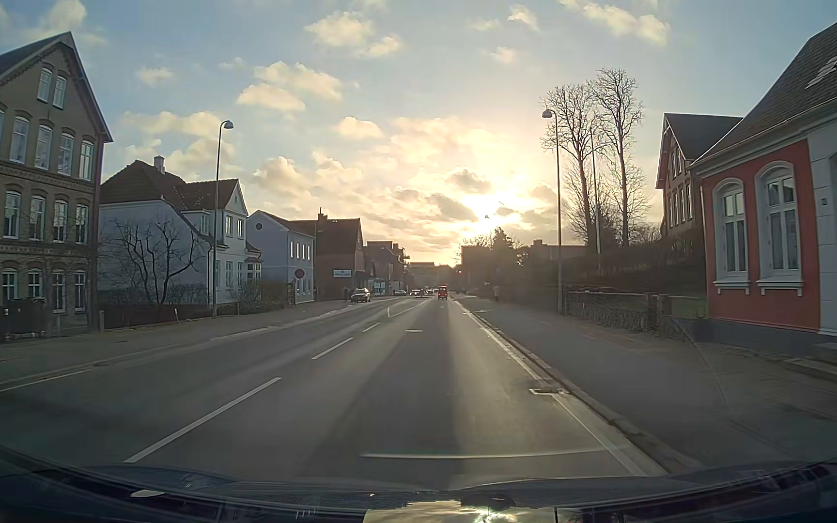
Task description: Follow the waypoints while adhering to traffic rules and regulations
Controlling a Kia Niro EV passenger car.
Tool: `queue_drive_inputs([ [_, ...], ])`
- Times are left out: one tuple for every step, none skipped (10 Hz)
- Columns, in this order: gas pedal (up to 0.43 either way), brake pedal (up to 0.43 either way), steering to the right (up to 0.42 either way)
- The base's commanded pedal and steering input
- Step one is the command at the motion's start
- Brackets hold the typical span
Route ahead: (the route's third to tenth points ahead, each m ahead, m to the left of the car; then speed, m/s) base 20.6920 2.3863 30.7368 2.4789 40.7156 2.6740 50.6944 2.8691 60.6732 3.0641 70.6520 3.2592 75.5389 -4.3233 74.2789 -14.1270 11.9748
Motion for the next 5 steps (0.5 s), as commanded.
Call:
queue_drive_inputs([
  [0.079, 0.000, 0.004],
  [0.079, 0.000, 0.004],
  [0.079, 0.000, 0.004],
  [0.067, 0.000, 0.004],
  [0.067, 0.000, 0.004],
])
